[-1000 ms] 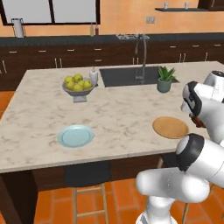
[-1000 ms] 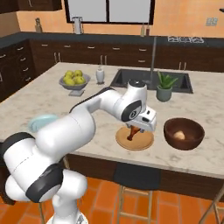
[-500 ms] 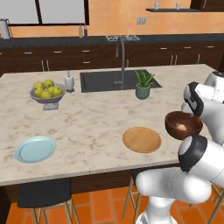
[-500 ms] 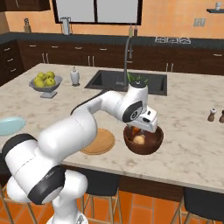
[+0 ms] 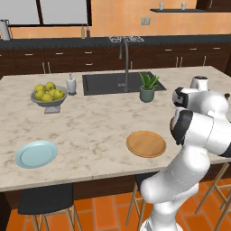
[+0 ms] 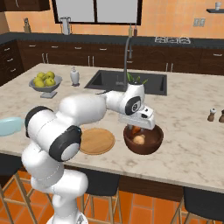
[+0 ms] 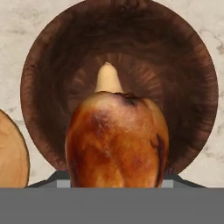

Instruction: Pick the chicken drumstick and squash from their plates and place them in the bowl. Then put the bowl in the fridge.

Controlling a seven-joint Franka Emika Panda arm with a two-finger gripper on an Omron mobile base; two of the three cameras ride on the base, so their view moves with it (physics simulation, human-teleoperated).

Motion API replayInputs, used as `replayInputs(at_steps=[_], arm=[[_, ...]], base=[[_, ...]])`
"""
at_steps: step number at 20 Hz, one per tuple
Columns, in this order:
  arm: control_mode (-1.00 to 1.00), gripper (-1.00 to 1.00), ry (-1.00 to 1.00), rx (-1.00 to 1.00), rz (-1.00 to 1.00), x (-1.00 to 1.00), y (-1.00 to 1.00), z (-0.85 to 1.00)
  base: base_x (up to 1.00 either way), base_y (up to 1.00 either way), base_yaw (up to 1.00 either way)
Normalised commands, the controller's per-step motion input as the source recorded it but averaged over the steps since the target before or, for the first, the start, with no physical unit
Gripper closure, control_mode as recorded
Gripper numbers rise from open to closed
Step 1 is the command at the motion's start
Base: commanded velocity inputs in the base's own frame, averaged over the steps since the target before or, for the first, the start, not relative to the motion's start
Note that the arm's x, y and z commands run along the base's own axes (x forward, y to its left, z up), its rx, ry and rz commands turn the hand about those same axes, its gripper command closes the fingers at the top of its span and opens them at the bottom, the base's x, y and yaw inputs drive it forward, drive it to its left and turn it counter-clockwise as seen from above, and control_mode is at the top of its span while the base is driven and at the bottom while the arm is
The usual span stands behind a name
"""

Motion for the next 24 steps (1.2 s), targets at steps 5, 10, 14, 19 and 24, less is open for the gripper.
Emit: replayInputs(at_steps=[5,10,14,19,24], arm=[[-1.0,1.0,0.03,0.04,-0.01,0.49,-0.71,-0.21],[-1.0,1.0,-0.03,0.0,0.0,0.58,-0.29,-0.66],[-1.0,1.0,-0.05,0.0,0.0,0.37,0.0,-0.42],[-1.0,-1.0,-0.02,0.0,0.0,0.25,0.01,-0.38],[-1.0,-1.0,-0.12,-0.07,0.0,-0.23,0.31,0.29]], base=[[0.0,0.0,0.0],[0.0,0.0,0.0],[0.0,0.0,0.0],[0.0,0.0,0.0],[0.0,0.0,0.0]])
